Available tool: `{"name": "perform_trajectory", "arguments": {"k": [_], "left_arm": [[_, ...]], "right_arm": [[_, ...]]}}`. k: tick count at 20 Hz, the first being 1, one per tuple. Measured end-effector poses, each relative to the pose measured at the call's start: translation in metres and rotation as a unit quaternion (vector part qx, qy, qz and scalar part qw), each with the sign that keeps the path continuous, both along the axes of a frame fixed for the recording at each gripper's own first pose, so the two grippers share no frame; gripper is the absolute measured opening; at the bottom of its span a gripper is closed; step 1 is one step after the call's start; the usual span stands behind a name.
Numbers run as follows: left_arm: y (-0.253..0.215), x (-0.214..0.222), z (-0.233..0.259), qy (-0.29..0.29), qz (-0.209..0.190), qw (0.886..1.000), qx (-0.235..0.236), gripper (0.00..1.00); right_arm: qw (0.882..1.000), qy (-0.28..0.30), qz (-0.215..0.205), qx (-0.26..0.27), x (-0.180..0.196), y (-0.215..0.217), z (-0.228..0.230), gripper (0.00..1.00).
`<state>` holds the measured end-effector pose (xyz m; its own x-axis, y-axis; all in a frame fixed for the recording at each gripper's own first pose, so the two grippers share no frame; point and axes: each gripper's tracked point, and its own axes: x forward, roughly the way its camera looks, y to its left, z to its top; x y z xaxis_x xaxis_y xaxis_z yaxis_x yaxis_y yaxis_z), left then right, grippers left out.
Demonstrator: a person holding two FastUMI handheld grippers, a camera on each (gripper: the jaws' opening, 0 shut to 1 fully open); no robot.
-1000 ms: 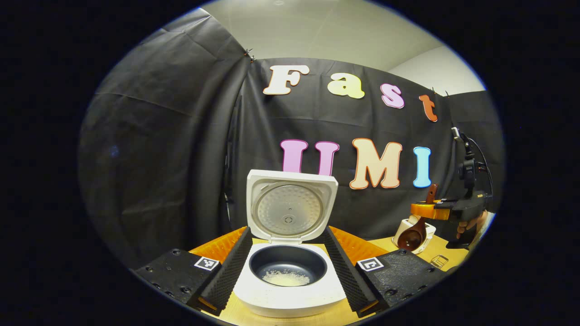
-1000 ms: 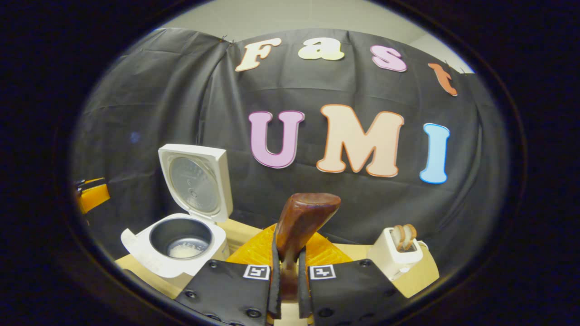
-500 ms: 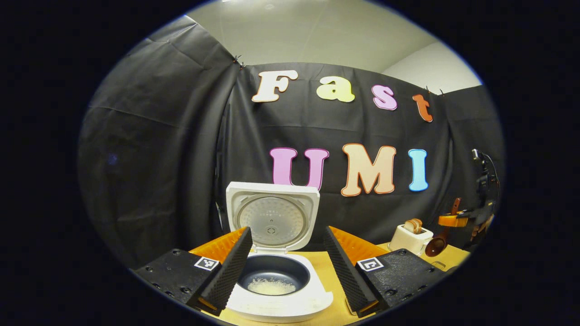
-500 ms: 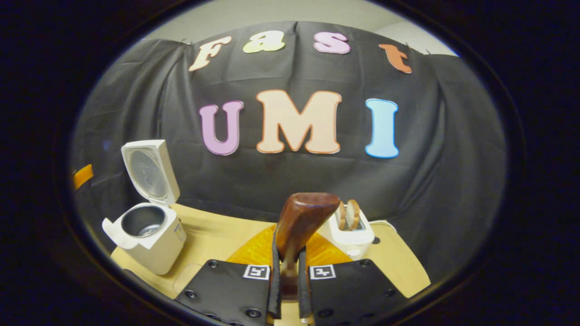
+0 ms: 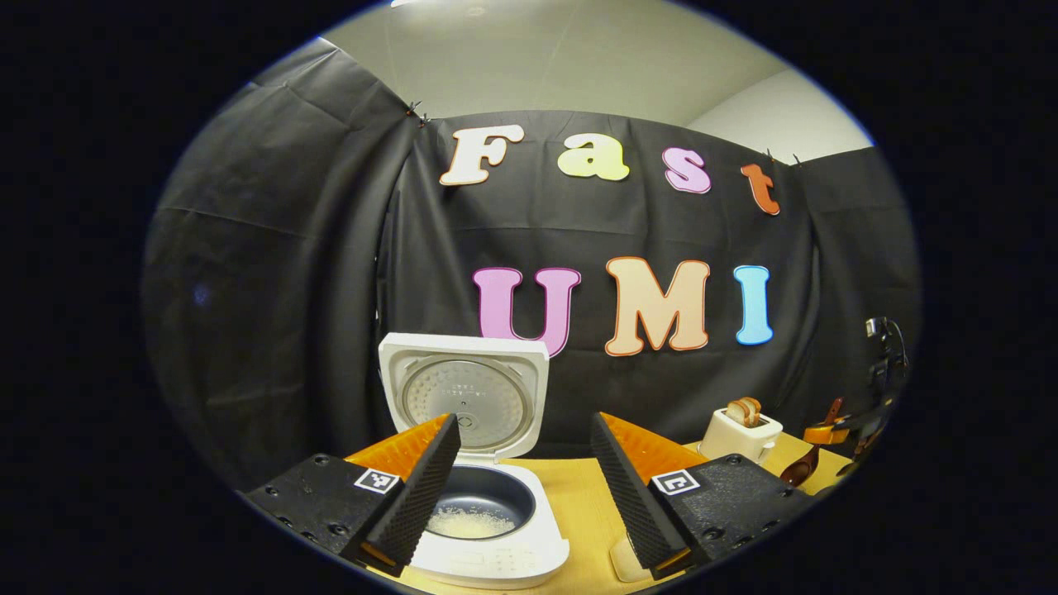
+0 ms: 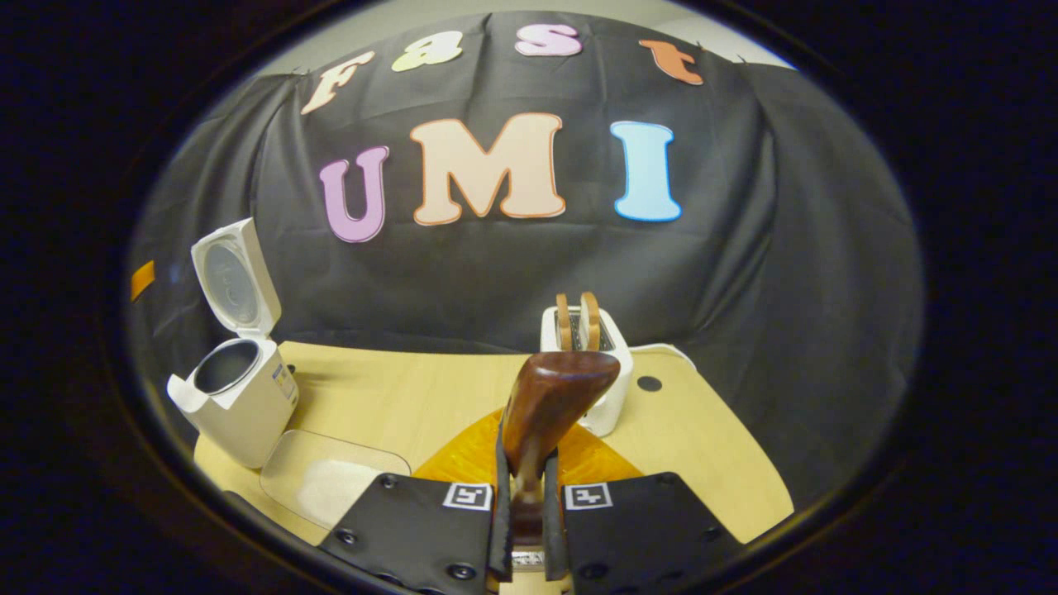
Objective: Close the left gripper, press the button to open the rice cooker; take a wooden spoon from the chopstick holder with the right hand, scoop a spoonful of rice and pour it into the rice cooker, then put the wooden spoon back into the chopstick holder.
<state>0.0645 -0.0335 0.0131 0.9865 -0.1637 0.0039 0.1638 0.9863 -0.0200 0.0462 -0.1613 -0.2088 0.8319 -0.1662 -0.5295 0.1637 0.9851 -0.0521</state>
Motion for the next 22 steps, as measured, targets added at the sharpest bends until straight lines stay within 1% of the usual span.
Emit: {"name": "perform_trajectory", "arguments": {"k": [1, 2, 3, 4, 7, 8, 11, 12, 14, 18, 19, 22], "left_arm": [[-0.005, -0.001, -0.001, 0.0, -0.003, 1.0, 0.002, 0.94], [-0.009, -0.002, -0.001, 0.0, -0.004, 1.0, 0.005, 0.95], [-0.013, -0.002, 0.0, 0.001, -0.006, 1.0, 0.009, 0.92], [-0.016, -0.003, 0.0, 0.001, -0.007, 1.0, 0.011, 0.97], [-0.023, -0.004, 0.001, 0.002, -0.009, 1.0, 0.012, 0.92], [-0.023, -0.006, 0.002, 0.002, -0.009, 1.0, 0.013, 0.94], [-0.023, -0.009, 0.005, 0.0, -0.005, 1.0, 0.014, 0.94], [-0.022, -0.011, 0.005, 0.0, -0.003, 1.0, 0.014, 0.94], [-0.022, -0.013, 0.006, -0.001, -0.001, 1.0, 0.015, 0.94], [-0.02, -0.015, 0.007, -0.003, 0.004, 1.0, 0.018, 0.94], [-0.019, -0.014, 0.006, -0.002, 0.006, 1.0, 0.019, 0.94], [-0.02, -0.014, 0.006, 0.0, 0.006, 1.0, 0.017, 0.94]], "right_arm": [[1.0, 0.005, -0.004, 0.007, -0.003, -0.002, -0.006, 0.18], [1.0, 0.007, -0.006, 0.014, -0.006, -0.004, -0.012, 0.18], [1.0, 0.01, -0.008, 0.023, -0.008, -0.004, -0.019, 0.19], [0.999, 0.013, -0.012, 0.032, -0.01, -0.005, -0.027, 0.19], [0.998, 0.028, -0.025, 0.056, -0.019, -0.008, -0.049, 0.19], [0.997, 0.033, -0.031, 0.064, -0.021, -0.01, -0.056, 0.17], [0.993, 0.04, -0.052, 0.094, -0.029, -0.009, -0.075, 0.19], [0.992, 0.04, -0.059, 0.099, -0.028, -0.016, -0.075, 0.18], [0.991, 0.039, -0.068, 0.104, -0.032, -0.019, -0.081, 0.18], [0.993, 0.051, -0.068, 0.084, -0.039, -0.022, -0.097, 0.19], [0.994, 0.039, -0.067, 0.083, -0.035, -0.021, -0.096, 0.2], [0.992, 0.041, -0.065, 0.097, -0.037, -0.022, -0.092, 0.2]]}}
